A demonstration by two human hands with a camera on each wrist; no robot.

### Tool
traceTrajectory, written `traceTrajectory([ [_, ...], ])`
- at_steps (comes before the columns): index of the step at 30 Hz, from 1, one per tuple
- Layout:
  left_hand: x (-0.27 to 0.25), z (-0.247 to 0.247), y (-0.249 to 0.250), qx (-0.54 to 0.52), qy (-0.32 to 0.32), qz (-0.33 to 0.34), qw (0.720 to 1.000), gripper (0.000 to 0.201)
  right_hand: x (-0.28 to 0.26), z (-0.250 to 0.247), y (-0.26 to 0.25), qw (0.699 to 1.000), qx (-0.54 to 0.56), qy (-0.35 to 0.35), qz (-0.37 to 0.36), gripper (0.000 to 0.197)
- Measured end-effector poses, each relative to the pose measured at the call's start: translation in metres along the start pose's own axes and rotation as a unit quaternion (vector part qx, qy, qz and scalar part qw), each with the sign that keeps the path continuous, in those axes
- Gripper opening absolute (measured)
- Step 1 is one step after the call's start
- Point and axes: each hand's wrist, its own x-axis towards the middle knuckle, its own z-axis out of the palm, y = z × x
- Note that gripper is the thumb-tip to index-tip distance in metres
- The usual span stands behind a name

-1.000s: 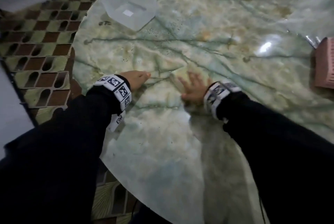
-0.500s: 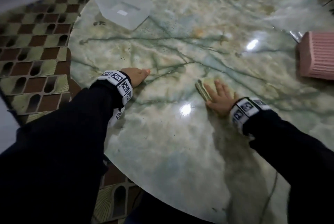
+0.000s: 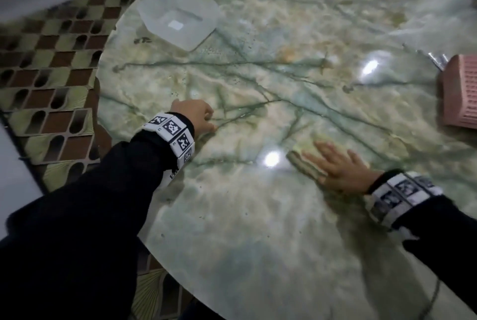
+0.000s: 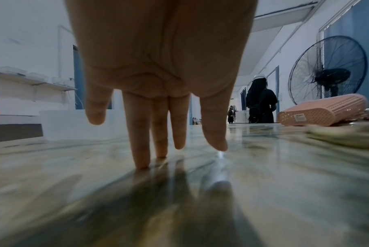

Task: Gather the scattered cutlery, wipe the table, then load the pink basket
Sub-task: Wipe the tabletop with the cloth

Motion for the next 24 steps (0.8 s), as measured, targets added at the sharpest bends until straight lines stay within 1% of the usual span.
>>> traceTrajectory([
  [2, 0.007, 0.004, 0.003, -0.009, 0.001, 0.011, 1.000, 0.047, 0.036, -0.035, 0.053, 0.990, 0.073, 0.057, 0.111, 0.064],
  [3, 0.010, 0.006, 0.004, -0.031, -0.002, 0.028, 0.999, 0.058, 0.055, -0.051, 0.069, 0.981, 0.100, 0.075, 0.149, 0.065],
  [5, 0.014, 0.008, 0.003, -0.054, -0.017, 0.070, 0.996, 0.081, 0.094, -0.080, 0.074, 0.968, 0.136, 0.111, 0.182, 0.065],
  [6, 0.015, 0.009, 0.001, -0.047, -0.029, 0.081, 0.995, 0.089, 0.111, -0.092, 0.065, 0.966, 0.144, 0.121, 0.179, 0.064],
  [8, 0.016, 0.014, -0.005, -0.042, -0.047, 0.072, 0.995, 0.101, 0.139, -0.106, 0.035, 0.971, 0.142, 0.137, 0.137, 0.064],
  [10, 0.018, 0.020, -0.013, -0.075, -0.052, 0.059, 0.994, 0.107, 0.150, -0.109, -0.008, 0.981, 0.104, 0.143, 0.081, 0.064],
  [12, 0.022, 0.023, -0.016, -0.085, -0.045, 0.067, 0.993, 0.110, 0.145, -0.100, -0.046, 0.990, 0.038, 0.136, 0.017, 0.063],
  [14, 0.024, 0.023, -0.017, -0.080, -0.040, 0.069, 0.994, 0.111, 0.123, -0.073, -0.068, 0.992, -0.033, 0.091, -0.080, 0.065],
  [16, 0.026, 0.023, -0.018, -0.078, -0.033, 0.069, 0.994, 0.111, 0.086, -0.043, -0.066, 0.973, -0.109, 0.089, -0.181, 0.067],
  [17, 0.026, 0.024, -0.018, -0.077, -0.032, 0.071, 0.994, 0.112, 0.065, -0.034, -0.056, 0.973, -0.111, 0.060, -0.195, 0.069],
  [19, 0.027, 0.024, -0.020, -0.077, -0.032, 0.075, 0.994, 0.112, 0.049, -0.031, -0.016, 0.971, -0.100, 0.009, -0.218, 0.067],
  [20, 0.027, 0.025, -0.020, -0.076, -0.030, 0.077, 0.994, 0.112, 0.049, -0.037, 0.007, 0.978, -0.100, -0.021, -0.179, 0.064],
  [21, 0.027, 0.024, -0.020, -0.074, -0.028, 0.078, 0.994, 0.112, 0.058, -0.051, 0.034, 0.992, -0.064, -0.010, -0.112, 0.066],
  [22, 0.026, 0.024, -0.019, -0.073, -0.027, 0.077, 0.994, 0.112, 0.073, -0.072, 0.060, 0.999, -0.027, 0.007, -0.035, 0.068],
  [23, 0.025, 0.023, -0.018, -0.072, -0.027, 0.075, 0.994, 0.112, 0.094, -0.094, 0.084, 0.998, 0.017, 0.035, 0.043, 0.074],
  [24, 0.024, 0.022, -0.017, -0.073, -0.025, 0.073, 0.994, 0.111, 0.118, -0.116, 0.106, 0.992, 0.051, 0.075, 0.091, 0.083],
])
